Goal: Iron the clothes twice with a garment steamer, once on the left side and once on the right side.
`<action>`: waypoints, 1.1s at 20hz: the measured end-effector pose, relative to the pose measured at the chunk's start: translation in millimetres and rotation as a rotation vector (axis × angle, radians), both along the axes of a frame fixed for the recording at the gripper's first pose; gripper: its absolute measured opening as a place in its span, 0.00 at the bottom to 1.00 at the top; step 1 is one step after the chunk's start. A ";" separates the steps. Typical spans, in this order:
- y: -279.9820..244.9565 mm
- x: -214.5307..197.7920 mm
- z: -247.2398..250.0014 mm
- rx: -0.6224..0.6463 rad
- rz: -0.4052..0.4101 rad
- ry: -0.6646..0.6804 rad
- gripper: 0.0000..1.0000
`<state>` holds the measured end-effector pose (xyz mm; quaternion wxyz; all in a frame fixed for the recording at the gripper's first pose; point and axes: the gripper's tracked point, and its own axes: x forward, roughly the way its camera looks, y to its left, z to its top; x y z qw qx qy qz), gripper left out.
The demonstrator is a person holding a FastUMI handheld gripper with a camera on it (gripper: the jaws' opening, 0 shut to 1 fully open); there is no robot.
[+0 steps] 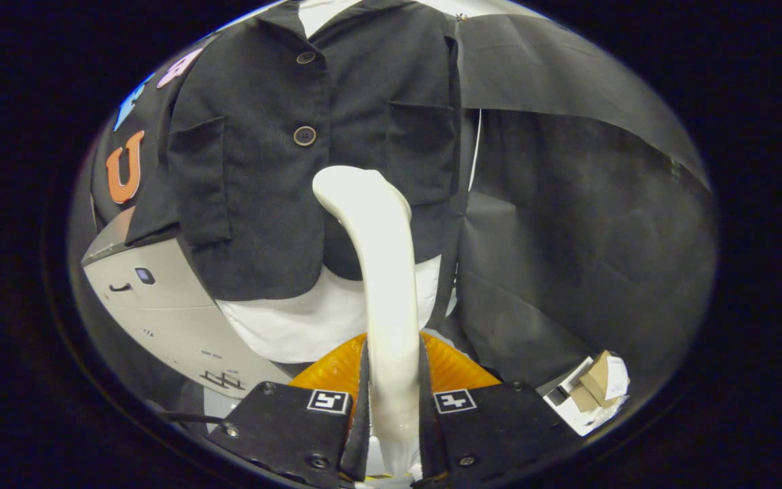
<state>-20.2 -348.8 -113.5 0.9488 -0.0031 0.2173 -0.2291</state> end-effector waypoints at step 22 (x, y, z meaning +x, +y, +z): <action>192.6 -180.7 63.4 -0.005 0.244 -0.123 0.33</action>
